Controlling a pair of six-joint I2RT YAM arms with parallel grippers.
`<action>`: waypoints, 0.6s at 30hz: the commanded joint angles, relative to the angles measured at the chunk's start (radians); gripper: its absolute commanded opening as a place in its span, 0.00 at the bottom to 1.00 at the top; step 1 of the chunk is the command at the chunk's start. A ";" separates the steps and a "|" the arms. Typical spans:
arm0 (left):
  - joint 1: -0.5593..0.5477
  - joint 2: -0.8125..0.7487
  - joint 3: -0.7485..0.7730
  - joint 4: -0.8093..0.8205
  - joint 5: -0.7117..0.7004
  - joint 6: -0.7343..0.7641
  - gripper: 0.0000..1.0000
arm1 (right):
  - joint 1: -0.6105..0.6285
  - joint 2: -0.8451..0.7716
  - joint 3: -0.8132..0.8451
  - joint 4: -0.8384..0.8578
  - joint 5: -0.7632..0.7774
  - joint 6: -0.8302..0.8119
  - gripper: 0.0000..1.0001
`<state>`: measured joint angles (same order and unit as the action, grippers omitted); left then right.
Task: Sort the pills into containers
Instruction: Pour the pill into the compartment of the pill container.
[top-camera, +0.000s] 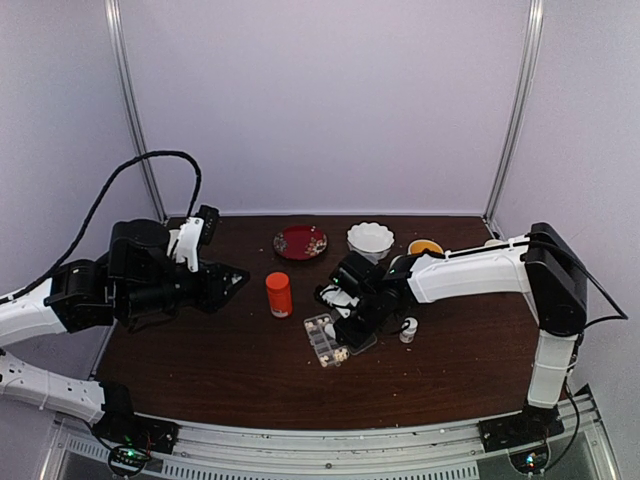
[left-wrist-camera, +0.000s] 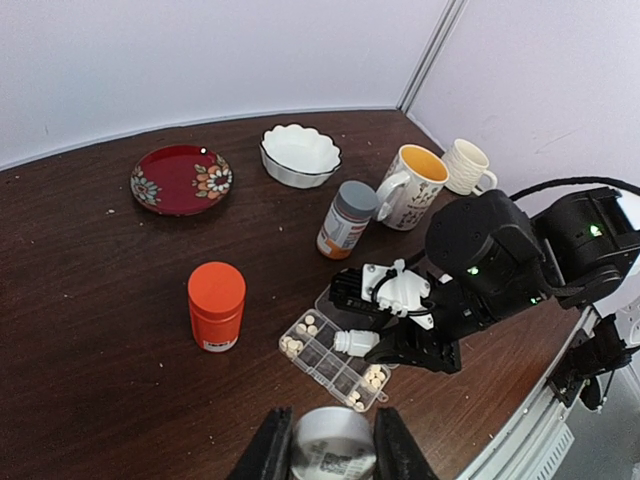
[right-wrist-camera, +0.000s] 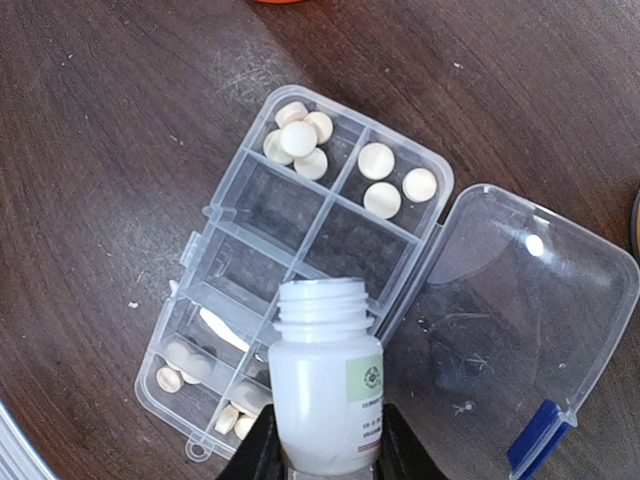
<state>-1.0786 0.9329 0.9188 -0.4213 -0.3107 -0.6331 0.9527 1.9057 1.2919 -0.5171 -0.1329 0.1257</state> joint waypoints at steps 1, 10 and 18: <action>0.009 0.002 -0.006 0.018 0.002 0.016 0.00 | -0.006 0.000 0.032 -0.021 0.015 0.006 0.00; 0.009 0.004 -0.017 0.017 -0.006 0.022 0.00 | -0.005 -0.035 0.000 0.042 0.011 0.023 0.00; 0.008 0.004 -0.017 0.018 -0.010 0.027 0.00 | -0.005 -0.016 0.011 0.024 0.012 0.026 0.00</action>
<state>-1.0786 0.9371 0.9066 -0.4221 -0.3111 -0.6243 0.9527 1.8973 1.2881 -0.4934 -0.1333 0.1390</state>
